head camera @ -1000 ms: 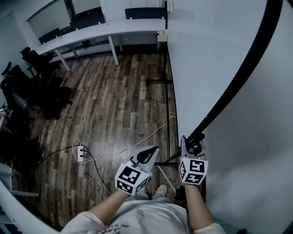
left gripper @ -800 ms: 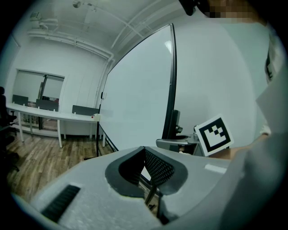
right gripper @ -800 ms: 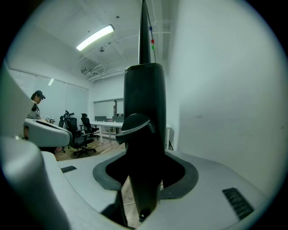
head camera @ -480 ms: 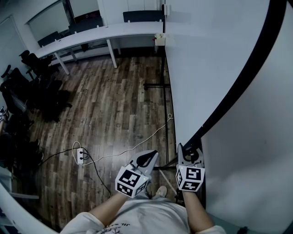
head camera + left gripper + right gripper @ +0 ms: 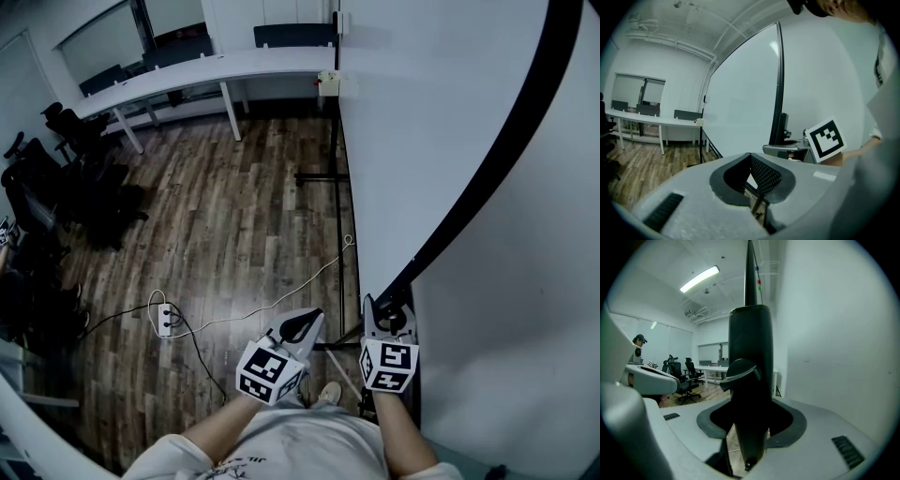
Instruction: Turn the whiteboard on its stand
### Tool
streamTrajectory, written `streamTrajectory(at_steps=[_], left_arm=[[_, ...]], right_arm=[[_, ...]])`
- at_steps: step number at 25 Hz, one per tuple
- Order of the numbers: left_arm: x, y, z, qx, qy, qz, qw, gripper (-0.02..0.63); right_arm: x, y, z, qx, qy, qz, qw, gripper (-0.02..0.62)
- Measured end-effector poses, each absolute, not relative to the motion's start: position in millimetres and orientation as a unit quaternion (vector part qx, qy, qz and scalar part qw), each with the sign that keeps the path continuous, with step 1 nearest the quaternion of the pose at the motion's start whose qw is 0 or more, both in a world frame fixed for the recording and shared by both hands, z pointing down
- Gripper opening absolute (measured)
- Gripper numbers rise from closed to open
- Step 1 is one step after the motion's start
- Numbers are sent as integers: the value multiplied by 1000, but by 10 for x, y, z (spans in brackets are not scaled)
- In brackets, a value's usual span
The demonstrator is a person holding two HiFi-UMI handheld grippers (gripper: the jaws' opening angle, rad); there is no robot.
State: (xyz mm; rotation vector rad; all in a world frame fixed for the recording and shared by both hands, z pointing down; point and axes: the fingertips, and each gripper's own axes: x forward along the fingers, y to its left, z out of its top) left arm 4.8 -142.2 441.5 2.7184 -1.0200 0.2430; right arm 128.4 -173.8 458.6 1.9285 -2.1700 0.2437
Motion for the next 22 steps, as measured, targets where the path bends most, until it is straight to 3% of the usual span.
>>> streamTrajectory(at_steps=[22], left_arm=[[85,-1363,4367,928,-346,76,113,11]], right_arm=[[1304,-1555,4503,654,-744,81,112,193]])
